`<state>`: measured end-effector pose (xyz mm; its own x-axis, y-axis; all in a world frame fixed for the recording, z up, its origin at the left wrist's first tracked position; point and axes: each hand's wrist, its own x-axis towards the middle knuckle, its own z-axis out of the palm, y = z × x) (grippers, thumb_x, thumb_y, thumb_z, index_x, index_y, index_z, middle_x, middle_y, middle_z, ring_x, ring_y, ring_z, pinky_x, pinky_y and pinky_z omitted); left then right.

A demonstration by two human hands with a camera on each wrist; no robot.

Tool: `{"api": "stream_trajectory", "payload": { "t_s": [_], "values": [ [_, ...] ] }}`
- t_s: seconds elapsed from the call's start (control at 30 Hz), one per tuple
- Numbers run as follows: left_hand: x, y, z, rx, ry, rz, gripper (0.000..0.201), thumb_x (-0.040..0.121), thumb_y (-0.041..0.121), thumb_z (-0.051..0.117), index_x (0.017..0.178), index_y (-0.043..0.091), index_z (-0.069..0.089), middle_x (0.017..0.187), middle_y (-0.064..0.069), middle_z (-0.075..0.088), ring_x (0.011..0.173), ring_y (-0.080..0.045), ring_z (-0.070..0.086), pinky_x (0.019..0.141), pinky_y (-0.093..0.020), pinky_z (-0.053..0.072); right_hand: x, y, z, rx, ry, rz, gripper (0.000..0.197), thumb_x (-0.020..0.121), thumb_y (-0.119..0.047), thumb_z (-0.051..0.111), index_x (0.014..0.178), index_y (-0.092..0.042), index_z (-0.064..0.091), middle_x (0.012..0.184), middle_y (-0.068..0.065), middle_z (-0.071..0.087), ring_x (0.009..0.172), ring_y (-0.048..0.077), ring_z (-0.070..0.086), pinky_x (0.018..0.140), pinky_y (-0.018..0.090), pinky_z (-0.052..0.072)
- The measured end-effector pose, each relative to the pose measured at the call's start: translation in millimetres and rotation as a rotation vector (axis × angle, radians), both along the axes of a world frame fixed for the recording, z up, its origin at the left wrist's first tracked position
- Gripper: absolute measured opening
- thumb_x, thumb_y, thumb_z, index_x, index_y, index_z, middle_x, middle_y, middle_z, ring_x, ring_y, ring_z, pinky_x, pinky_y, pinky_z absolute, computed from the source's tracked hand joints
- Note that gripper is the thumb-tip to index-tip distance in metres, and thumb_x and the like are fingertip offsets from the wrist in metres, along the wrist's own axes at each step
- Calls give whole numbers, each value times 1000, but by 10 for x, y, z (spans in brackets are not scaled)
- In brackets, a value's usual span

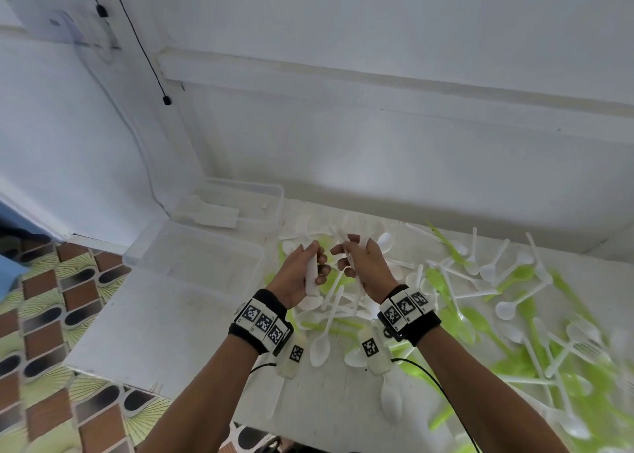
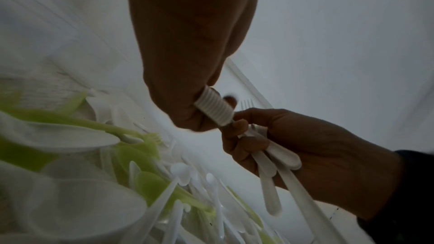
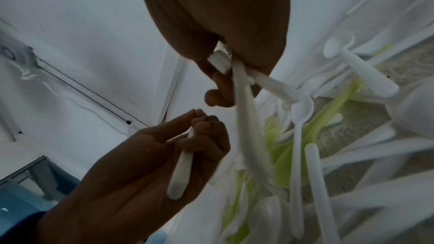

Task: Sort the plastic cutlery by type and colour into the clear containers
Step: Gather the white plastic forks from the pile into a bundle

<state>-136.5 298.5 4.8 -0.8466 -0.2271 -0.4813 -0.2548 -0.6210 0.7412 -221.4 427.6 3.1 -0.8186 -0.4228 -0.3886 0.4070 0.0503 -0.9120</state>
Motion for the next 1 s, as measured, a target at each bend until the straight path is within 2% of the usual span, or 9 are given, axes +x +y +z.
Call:
{"api": "stream_trajectory", "payload": {
  "t_s": [0.1,0.23,0.4,0.47,0.53,0.63,0.77,0.87,1.0],
  "values": [
    [-25,-9,-31,-144,-54,37,19,106,28,50,100,11,55,72,-1,49,56,-12,48,51,-24,41,88,23,-40,31,97,73,23,103,-14,53,122,-1,53,93,11,73,59,15,57,51,23,42],
    [-60,32,-55,-165,-58,40,25,105,32,50,122,13,53,83,-6,51,58,-12,47,52,-26,41,152,-16,-97,111,199,72,20,102,-18,55,115,-4,62,92,6,77,68,14,64,57,26,47],
    [-52,148,-30,-196,-58,4,23,105,35,51,119,18,53,93,-3,56,63,-13,51,57,-28,43,163,-62,-86,166,246,-4,17,100,-19,58,109,-8,67,85,4,75,59,10,64,59,25,51],
    [-41,184,-42,-198,-27,-18,29,106,36,49,125,15,55,101,-4,61,69,-14,57,61,-28,43,186,-76,-80,162,265,-1,18,98,-24,61,108,-12,70,89,3,76,71,14,72,69,31,59],
    [-26,208,-21,-197,-12,-28,32,107,35,46,129,14,55,100,-2,63,66,-11,61,61,-27,43,206,-78,-101,172,295,-4,14,96,-28,63,103,-20,72,93,-1,76,84,18,75,81,38,61],
    [-27,219,16,-155,16,-12,28,108,29,43,125,10,54,96,-2,65,63,-9,63,58,-25,47,229,-50,-85,159,326,-21,6,95,-28,68,93,-32,72,91,-5,77,86,14,75,83,33,60],
    [-30,220,29,-8,70,58,22,108,20,44,119,6,56,101,-9,71,78,-14,73,61,-25,55,212,-30,-78,244,373,-6,18,94,-36,68,94,-19,75,87,-2,77,84,13,73,80,35,60],
    [-18,246,42,81,92,79,24,108,21,44,122,6,58,102,-7,74,87,-15,74,67,-25,57,206,-53,-87,279,403,-1,23,95,-40,66,99,-19,75,95,-2,75,89,15,71,83,34,58],
    [-11,247,27,38,94,16,36,109,26,40,127,0,58,117,-15,71,103,-21,70,83,-30,57,210,-36,-62,252,396,-6,21,95,-37,67,97,-18,76,89,-4,76,84,13,73,82,35,60]
  ]
}}
